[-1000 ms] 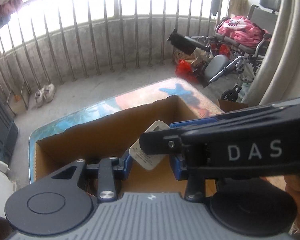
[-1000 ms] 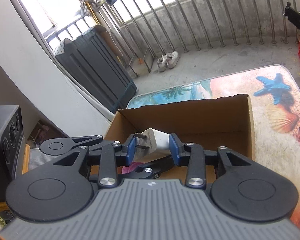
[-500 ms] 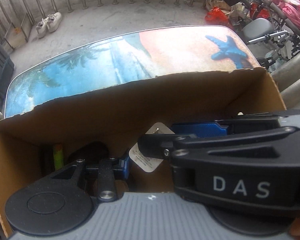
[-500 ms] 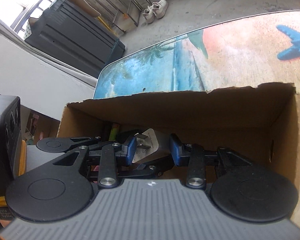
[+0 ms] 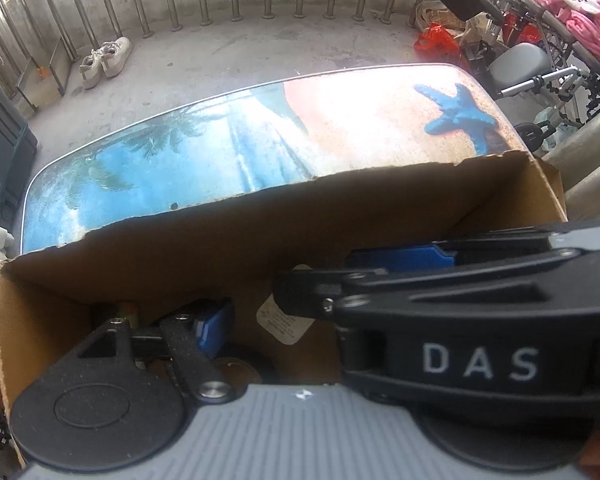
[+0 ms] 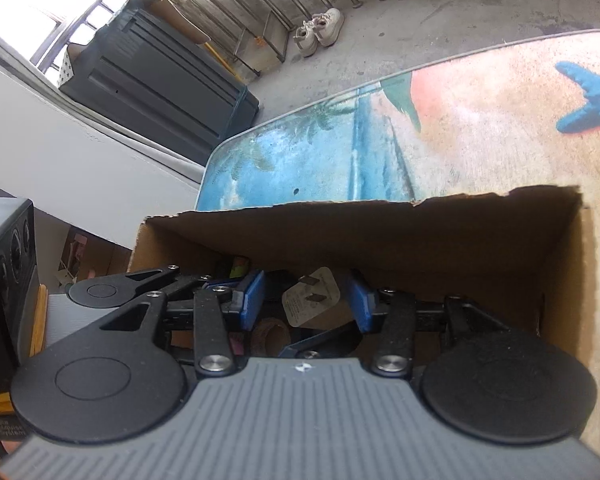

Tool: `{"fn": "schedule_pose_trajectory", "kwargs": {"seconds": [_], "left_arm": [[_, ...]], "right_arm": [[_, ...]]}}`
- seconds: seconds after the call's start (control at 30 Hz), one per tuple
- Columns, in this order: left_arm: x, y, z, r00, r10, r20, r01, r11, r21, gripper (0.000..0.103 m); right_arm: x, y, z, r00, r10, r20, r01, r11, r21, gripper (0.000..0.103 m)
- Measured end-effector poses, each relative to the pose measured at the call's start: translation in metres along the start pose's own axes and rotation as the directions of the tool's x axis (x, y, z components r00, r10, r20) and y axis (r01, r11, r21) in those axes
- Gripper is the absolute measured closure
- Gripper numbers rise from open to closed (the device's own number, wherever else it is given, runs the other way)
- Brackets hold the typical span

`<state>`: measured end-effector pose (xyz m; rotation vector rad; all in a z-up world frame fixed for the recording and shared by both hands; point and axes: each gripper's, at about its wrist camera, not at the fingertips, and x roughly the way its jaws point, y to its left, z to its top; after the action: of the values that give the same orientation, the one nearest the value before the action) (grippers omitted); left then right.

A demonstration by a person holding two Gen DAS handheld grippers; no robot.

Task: Organize rigid objects
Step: 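Open the right tool to release the charger and withdraw from the box, then move the right tool to the green dropper bottle and grasp its neck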

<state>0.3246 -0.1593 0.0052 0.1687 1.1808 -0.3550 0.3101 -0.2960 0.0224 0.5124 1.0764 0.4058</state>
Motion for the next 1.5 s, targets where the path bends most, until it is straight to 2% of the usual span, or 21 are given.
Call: {"fn": "schedule_pose_trajectory", "kwargs": {"seconds": [0.13,0.23,0.33,0.53,0.63,0.7,0.83,0.9,1.03,1.17,1.3,1.4,1.5], "left_arm": [[-0.04,0.003,-0.012,0.997,-0.019,0.077,0.018,1.0,0.007,0.023],[-0.079,0.009,-0.026,0.985,-0.028,0.172,0.029,1.0,-0.001,0.021],[-0.119,0.016,-0.045,0.959,-0.041,0.281,0.043,0.999,-0.001,0.017],[-0.184,0.022,-0.096,0.901,-0.053,0.431,0.067,0.998,-0.017,0.014],[-0.202,0.02,-0.125,0.88,-0.054,0.472,0.064,0.998,-0.005,0.012],[-0.207,0.015,-0.146,0.868,-0.064,0.493,0.062,0.998,0.021,0.011],[-0.204,0.004,-0.186,0.861,-0.093,0.499,0.066,0.995,0.072,0.01],[-0.196,-0.003,-0.202,0.865,-0.101,0.491,0.06,0.993,0.099,0.01],[-0.177,-0.011,-0.233,0.876,-0.114,0.468,0.056,0.989,0.137,0.01],[-0.159,-0.016,-0.253,0.881,-0.118,0.458,0.046,0.985,0.165,0.01],[-0.136,-0.027,-0.271,0.895,-0.112,0.433,0.016,0.975,0.22,0.011],[-0.119,-0.041,-0.275,0.899,-0.08,0.43,-0.042,0.963,0.267,0.016],[-0.11,-0.053,-0.274,0.896,-0.086,0.436,-0.06,0.949,0.309,0.019]], "right_arm": [[-0.057,0.015,-0.018,0.992,0.033,0.125,-0.03,0.999,-0.025,0.047],[-0.107,0.027,-0.043,0.97,0.081,0.23,-0.071,0.996,-0.05,0.043],[-0.152,0.037,-0.071,0.936,0.121,0.329,-0.102,0.992,-0.074,0.04],[-0.227,0.046,-0.14,0.847,0.231,0.478,-0.207,0.973,-0.103,0.032],[-0.246,0.049,-0.179,0.823,0.236,0.516,-0.205,0.972,-0.116,0.031],[-0.252,0.049,-0.203,0.817,0.226,0.53,-0.195,0.974,-0.115,0.03],[-0.25,0.044,-0.255,0.816,0.162,0.555,-0.136,0.987,-0.087,0.028],[-0.246,0.038,-0.276,0.819,0.127,0.56,-0.113,0.992,-0.06,0.028],[-0.22,0.031,-0.303,0.843,0.054,0.535,-0.058,0.998,-0.01,0.028],[-0.186,0.04,-0.31,0.875,-0.003,0.483,0.008,1.0,-0.009,0.028],[-0.155,0.052,-0.303,0.901,-0.006,0.434,0.029,0.999,-0.045,0.03],[-0.137,0.062,-0.297,0.915,-0.017,0.404,0.055,0.995,-0.082,0.034],[-0.121,0.07,-0.289,0.927,-0.034,0.373,0.085,0.989,-0.121,0.04]]}}
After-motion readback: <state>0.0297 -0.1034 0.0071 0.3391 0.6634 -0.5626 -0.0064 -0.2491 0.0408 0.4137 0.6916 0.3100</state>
